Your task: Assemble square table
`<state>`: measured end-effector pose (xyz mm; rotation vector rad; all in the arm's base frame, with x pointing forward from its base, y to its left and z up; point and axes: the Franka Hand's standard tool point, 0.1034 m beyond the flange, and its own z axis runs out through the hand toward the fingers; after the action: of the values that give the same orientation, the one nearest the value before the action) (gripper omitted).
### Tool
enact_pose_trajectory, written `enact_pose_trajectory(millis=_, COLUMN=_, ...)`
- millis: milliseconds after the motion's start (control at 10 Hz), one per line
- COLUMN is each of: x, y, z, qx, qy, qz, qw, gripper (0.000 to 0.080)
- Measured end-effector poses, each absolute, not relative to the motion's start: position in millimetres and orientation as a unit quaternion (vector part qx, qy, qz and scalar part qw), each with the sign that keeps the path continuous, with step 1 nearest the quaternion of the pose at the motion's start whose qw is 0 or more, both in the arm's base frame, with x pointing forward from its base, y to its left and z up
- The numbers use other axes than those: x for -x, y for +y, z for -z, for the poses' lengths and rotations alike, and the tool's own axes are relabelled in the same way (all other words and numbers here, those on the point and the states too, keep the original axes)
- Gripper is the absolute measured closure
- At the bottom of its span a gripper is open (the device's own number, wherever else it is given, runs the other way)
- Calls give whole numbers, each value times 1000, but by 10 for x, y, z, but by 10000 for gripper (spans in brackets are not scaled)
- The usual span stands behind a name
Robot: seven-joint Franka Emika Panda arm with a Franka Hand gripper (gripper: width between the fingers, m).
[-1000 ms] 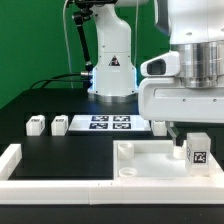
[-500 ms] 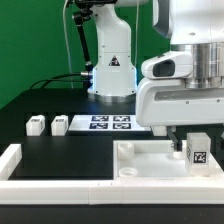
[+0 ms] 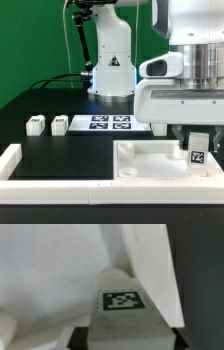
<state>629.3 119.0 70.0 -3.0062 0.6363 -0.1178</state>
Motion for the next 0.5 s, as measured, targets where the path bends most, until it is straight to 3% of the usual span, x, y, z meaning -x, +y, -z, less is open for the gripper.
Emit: enact_pose_trajectory(millis=500, x=-6295, y=1152, z=-702, qx=892, qy=450, qz=27, qw=46, gripper=508)
